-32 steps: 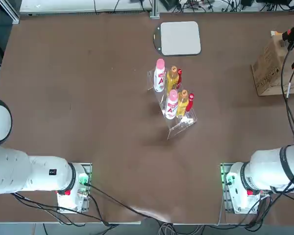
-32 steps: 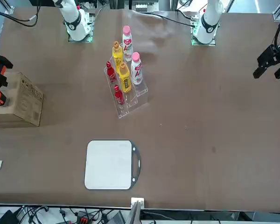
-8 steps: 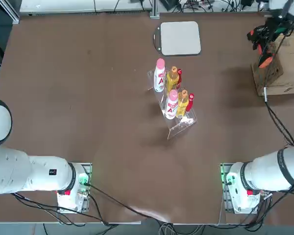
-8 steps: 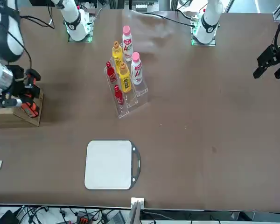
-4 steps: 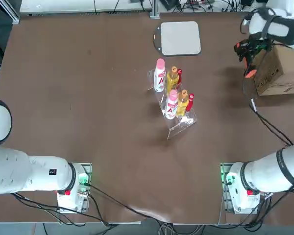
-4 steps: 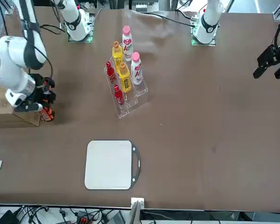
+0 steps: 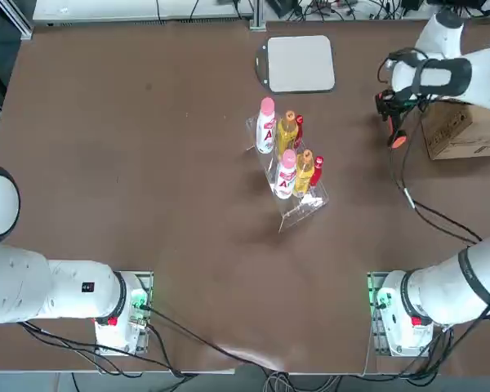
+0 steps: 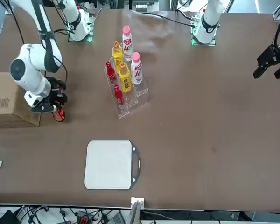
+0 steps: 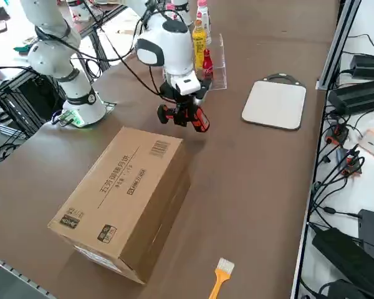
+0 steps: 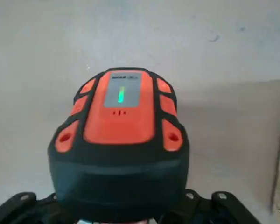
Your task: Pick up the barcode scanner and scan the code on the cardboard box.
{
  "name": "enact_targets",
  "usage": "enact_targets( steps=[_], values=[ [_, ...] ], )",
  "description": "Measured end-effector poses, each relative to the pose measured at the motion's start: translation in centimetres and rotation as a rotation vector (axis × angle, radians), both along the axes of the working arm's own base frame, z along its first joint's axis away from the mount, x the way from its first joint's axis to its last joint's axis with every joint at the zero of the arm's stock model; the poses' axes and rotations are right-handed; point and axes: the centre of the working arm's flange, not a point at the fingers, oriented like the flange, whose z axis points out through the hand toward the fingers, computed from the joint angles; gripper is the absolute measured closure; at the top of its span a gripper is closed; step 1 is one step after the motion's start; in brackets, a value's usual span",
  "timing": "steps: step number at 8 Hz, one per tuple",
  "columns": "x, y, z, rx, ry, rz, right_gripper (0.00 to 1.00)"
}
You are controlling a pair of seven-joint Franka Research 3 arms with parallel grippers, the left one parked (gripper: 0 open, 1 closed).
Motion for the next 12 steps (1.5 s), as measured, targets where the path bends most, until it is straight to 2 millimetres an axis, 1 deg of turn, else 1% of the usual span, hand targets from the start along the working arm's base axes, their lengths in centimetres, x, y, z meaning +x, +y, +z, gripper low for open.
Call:
enact_targets(
  steps=[1, 2, 5, 7, 10, 12],
  values=[
    [0.1, 0.1, -1.3, -0.007, -0.005, 0.002, 0.64],
    [0.1, 0.0, -2.2, -0.012, -0.007, 0.001, 0.65],
    [0.4, 0.1, -3.5, -0.021, -0.036, -0.005, 0.65],
    [0.3, 0.5, -4.3, -0.025, -0.025, -0.004, 0.65],
    [0.0, 0.5, -5.8, -0.032, -0.001, -0.003, 0.65],
    [-0.1, 0.5, -6.4, -0.036, 0.007, -0.003, 0.65]
  ],
)
